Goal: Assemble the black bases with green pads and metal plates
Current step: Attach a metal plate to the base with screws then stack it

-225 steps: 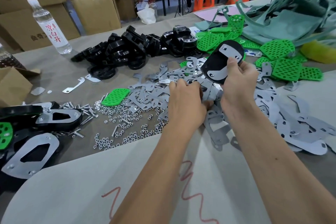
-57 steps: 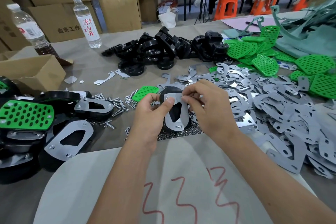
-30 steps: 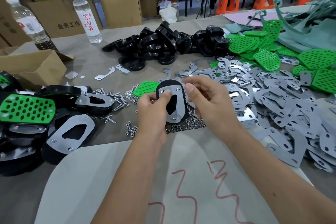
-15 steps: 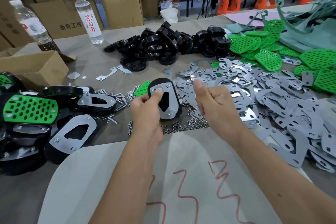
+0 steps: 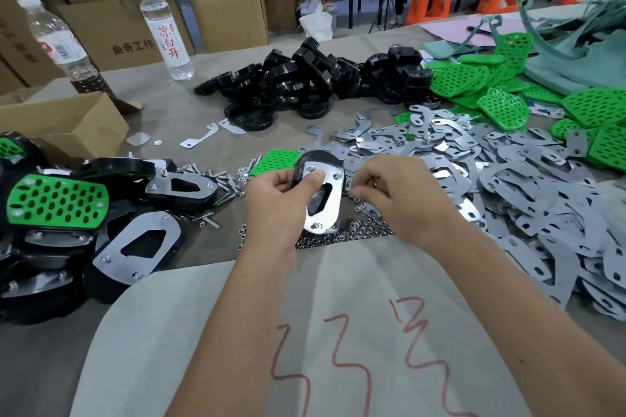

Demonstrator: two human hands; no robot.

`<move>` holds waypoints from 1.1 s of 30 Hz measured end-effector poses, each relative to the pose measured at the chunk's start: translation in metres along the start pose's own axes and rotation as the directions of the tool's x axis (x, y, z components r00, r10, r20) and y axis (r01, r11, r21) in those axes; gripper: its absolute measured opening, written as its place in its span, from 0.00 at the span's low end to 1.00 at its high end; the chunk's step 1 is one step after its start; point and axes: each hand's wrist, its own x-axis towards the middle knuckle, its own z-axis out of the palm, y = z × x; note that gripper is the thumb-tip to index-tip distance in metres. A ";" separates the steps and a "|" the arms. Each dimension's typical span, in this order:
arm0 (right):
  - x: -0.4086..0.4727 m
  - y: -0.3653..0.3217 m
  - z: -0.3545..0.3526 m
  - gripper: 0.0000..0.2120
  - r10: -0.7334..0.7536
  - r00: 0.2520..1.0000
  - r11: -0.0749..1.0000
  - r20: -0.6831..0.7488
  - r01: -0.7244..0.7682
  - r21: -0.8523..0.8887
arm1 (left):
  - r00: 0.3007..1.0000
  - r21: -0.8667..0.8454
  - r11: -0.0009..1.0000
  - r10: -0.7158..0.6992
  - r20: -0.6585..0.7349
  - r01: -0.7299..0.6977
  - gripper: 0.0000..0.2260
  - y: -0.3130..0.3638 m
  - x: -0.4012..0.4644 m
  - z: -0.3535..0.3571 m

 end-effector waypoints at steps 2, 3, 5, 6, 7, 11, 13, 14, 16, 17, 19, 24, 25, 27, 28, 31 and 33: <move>0.000 -0.002 -0.001 0.07 0.086 0.989 0.968 -0.119 -0.054 0.247 | 0.999 0.078 0.996 0.037 0.025 -0.039 0.04 0.001 -0.003 0.001; 0.000 -0.002 -0.002 0.08 0.122 0.979 0.929 -0.165 -0.054 0.366 | 0.998 0.112 0.992 0.061 0.033 -0.064 0.06 0.000 -0.004 0.002; 0.000 -0.005 -0.003 0.08 0.156 0.963 0.867 -0.222 -0.025 0.498 | 0.992 0.157 0.980 0.112 0.052 -0.118 0.05 0.001 -0.007 0.003; 0.000 -0.006 -0.003 0.08 0.157 0.961 0.851 -0.227 -0.015 0.525 | 0.989 0.166 0.976 0.131 0.062 -0.140 0.04 0.002 -0.008 0.004; -0.001 -0.007 -0.002 0.09 0.151 0.963 0.842 -0.225 -0.006 0.539 | 0.987 0.172 0.973 0.143 0.073 -0.154 0.04 0.002 -0.009 0.004; -0.002 -0.009 0.006 0.12 0.116 0.965 0.837 -0.234 0.032 0.546 | 0.986 0.133 0.983 0.113 0.119 -0.128 0.08 0.005 -0.010 0.004; -0.001 -0.009 0.009 0.11 0.119 0.966 0.826 -0.231 0.033 0.563 | 0.986 0.111 0.989 0.082 0.145 -0.098 0.09 0.007 -0.010 0.003; 0.000 -0.010 0.009 0.11 0.118 0.967 0.822 -0.227 0.033 0.569 | 0.985 0.109 0.990 0.075 0.157 -0.093 0.10 0.008 -0.011 0.002; 0.000 -0.012 0.009 0.11 0.102 0.971 0.813 -0.216 0.044 0.580 | 0.981 0.105 0.990 0.070 0.179 -0.090 0.10 0.009 -0.010 0.001; 0.000 -0.013 0.008 0.12 0.085 0.975 0.805 -0.205 0.054 0.591 | 0.980 0.103 0.991 0.064 0.187 -0.084 0.09 0.008 -0.010 0.000; 0.000 -0.014 0.007 0.12 0.034 0.984 0.797 -0.177 0.080 0.598 | 0.981 0.093 0.994 0.038 0.190 -0.057 0.08 0.008 -0.008 0.000; 0.002 -0.014 0.004 0.10 0.003 0.993 0.797 -0.114 0.067 0.600 | 0.974 0.082 0.996 0.014 0.228 -0.034 0.08 0.008 -0.006 -0.005; 0.002 -0.013 0.004 0.11 -0.006 0.995 0.793 -0.102 0.067 0.606 | 0.969 0.091 0.995 0.017 0.245 -0.041 0.08 0.008 -0.006 -0.006; 0.002 -0.010 0.002 0.10 -0.017 0.997 0.780 -0.081 0.064 0.623 | 0.963 0.093 0.995 -0.003 0.270 -0.023 0.07 0.009 -0.005 -0.008; 0.002 -0.008 0.002 0.10 -0.012 0.997 0.773 -0.071 0.054 0.632 | 0.961 0.084 0.996 -0.025 0.275 0.002 0.08 0.010 -0.005 -0.008; 0.003 -0.006 0.003 0.10 0.014 0.999 0.760 -0.051 0.022 0.649 | 0.964 0.086 0.995 -0.063 0.258 0.043 0.10 0.010 -0.002 -0.010; 0.004 -0.006 0.005 0.11 0.021 0.998 0.761 -0.062 0.024 0.648 | 0.963 0.098 0.995 -0.057 0.262 0.033 0.06 0.010 -0.002 -0.010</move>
